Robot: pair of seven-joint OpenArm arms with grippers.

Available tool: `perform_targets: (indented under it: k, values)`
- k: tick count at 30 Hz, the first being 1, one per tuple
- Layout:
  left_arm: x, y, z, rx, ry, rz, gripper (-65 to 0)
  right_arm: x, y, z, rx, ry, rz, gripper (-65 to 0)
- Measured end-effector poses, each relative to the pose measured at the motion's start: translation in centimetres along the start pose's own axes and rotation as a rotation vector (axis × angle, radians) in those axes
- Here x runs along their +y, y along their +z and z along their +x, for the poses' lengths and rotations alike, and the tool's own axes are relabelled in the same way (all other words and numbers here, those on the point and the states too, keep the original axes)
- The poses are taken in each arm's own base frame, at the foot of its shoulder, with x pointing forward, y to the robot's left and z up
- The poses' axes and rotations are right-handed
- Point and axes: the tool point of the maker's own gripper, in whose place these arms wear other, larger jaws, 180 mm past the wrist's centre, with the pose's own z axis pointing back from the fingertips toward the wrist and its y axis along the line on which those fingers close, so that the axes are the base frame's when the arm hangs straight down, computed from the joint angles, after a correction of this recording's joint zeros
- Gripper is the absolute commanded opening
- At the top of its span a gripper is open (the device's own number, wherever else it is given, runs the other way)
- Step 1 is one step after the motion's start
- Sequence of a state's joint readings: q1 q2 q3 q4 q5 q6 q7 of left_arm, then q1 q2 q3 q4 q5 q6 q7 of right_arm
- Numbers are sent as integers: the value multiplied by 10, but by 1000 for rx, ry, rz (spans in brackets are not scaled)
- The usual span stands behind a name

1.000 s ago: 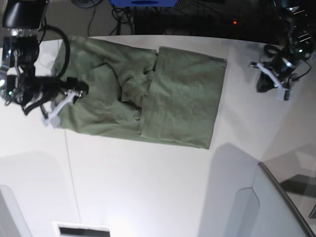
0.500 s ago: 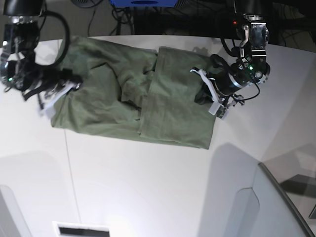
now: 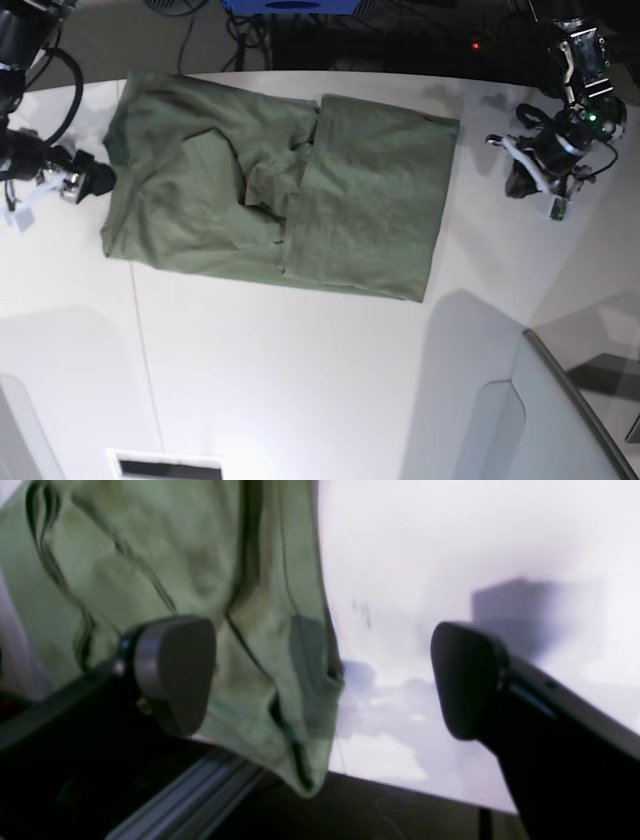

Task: Layout the t-shirt on the table in an organized manner, then fold the t-shirt properly
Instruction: 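Grasp the shirt edges with both grippers and pull them inward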

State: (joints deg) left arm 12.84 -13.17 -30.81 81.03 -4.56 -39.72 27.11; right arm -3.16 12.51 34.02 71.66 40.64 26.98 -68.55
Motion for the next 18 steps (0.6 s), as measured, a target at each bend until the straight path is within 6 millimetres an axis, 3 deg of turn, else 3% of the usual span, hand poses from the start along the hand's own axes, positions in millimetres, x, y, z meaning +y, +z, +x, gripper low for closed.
perform_targets:
  k: [3,7,13,18]
  values:
    - [14,2,-16,28,54,32,-650,-6,-5,-15,43,7,7,0]
    - [8,-4,-24,25,88,15,-650,-2,-9,-16,44,34,39,0]
    - [-47,-31,-30,-30,112,-132,-650,28,-26,-22,102,179,103,0]
    - [-56,-46,-21,-46,129,-180,-650,46,-34,-23,96,190,150,0]
